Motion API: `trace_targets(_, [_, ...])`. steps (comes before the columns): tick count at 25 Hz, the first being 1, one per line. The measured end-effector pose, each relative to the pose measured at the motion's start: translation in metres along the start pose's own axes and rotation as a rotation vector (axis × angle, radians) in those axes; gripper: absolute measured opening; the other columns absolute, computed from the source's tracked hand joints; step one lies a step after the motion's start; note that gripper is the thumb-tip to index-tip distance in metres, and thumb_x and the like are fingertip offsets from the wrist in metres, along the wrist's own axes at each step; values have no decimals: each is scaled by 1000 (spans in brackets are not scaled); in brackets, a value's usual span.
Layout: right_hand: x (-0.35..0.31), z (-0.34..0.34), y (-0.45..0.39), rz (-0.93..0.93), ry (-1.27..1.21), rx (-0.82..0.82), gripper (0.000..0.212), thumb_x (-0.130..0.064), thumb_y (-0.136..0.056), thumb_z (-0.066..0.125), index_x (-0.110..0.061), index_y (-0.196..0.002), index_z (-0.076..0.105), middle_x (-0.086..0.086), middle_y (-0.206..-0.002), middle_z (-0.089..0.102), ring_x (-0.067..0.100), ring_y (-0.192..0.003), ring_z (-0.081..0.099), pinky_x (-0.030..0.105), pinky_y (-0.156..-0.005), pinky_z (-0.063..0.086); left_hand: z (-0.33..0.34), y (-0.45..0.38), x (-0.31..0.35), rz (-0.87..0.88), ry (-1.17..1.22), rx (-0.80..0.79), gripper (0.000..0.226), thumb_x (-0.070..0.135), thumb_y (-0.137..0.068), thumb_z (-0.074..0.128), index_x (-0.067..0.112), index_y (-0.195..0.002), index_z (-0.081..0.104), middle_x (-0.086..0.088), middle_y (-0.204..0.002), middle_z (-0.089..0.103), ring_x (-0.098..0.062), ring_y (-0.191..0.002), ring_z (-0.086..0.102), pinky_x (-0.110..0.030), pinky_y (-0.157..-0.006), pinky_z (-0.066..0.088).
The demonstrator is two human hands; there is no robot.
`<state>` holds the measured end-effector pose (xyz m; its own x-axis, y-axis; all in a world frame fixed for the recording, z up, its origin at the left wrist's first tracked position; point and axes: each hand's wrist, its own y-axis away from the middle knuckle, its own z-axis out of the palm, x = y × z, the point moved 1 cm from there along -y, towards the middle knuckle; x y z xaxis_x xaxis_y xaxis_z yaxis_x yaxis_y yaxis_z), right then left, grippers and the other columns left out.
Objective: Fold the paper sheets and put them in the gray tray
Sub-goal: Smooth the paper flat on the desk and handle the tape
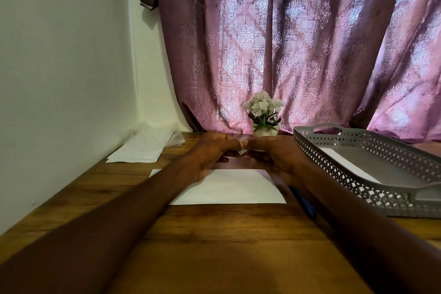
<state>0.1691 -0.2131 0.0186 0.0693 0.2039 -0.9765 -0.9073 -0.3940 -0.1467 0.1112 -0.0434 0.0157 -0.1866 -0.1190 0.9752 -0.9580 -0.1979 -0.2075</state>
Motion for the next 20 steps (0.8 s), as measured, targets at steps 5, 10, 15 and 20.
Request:
trace_targets(5, [-1, -3, -1, 40, -7, 11, 38, -5, -75, 86, 8, -109, 73, 22, -97, 78, 29, -82, 77, 31, -62, 60, 4, 1, -1, -47, 99, 6, 32, 12, -87, 75, -3, -115, 74, -18, -107, 78, -25, -95, 74, -37, -86, 50])
trace_targets(10, [-5, -7, -6, -4, -24, -20, 35, -28, -79, 84, -2, -100, 73, 15, -91, 76, 26, -84, 75, 29, -64, 62, 4, 2, 3, -81, 227, 15, 37, 10, -90, 73, -2, -125, 69, -22, -118, 75, -33, -112, 72, -32, -77, 51])
trace_targets(15, [-1, -6, -8, -18, 55, -75, 36, -14, -77, 84, 3, -107, 75, 24, -104, 77, 26, -88, 76, 36, -75, 64, 5, 5, 4, -72, 212, 31, 38, 13, -90, 75, -1, -125, 70, -21, -116, 75, -32, -108, 74, -27, -70, 49])
trace_targets(20, [1, -7, -7, -19, 20, 3, 24, -4, -82, 80, 7, -102, 75, 24, -96, 77, 24, -73, 76, 29, -59, 61, 7, 5, 3, -76, 212, 27, 37, 13, -91, 74, 0, -125, 70, -21, -116, 75, -34, -111, 73, -24, -69, 52])
